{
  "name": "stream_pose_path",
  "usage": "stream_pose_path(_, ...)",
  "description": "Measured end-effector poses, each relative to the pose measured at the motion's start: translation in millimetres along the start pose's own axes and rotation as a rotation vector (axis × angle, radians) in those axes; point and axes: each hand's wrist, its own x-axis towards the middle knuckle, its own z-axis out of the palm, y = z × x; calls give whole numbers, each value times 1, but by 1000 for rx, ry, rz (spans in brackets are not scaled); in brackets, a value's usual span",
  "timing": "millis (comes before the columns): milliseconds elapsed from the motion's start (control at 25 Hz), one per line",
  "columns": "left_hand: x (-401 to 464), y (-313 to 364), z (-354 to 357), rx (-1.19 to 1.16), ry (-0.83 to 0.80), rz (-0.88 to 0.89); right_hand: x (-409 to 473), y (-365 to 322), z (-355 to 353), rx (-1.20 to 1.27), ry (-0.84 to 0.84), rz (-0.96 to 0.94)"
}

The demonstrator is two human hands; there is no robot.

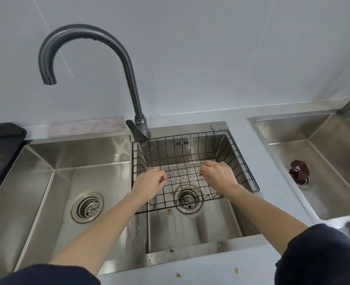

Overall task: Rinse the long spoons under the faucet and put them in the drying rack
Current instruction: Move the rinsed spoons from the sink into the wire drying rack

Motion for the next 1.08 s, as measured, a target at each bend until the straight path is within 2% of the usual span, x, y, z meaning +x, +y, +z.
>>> stream_pose_path(280,20,-5,23,2,-126,-95,17,15,16,21,-254,-23)
stream_pose_path(400,29,-6,31,-3,-182,-98,21,20,24,46,-314,-8)
stream_pose_path(640,33,-13,47,-15,-270,-122,27,19,29,24,-373,8)
stream_pose_path(1080,32,-15,51,-41,-240,-135,28,15,35,47,-377,87)
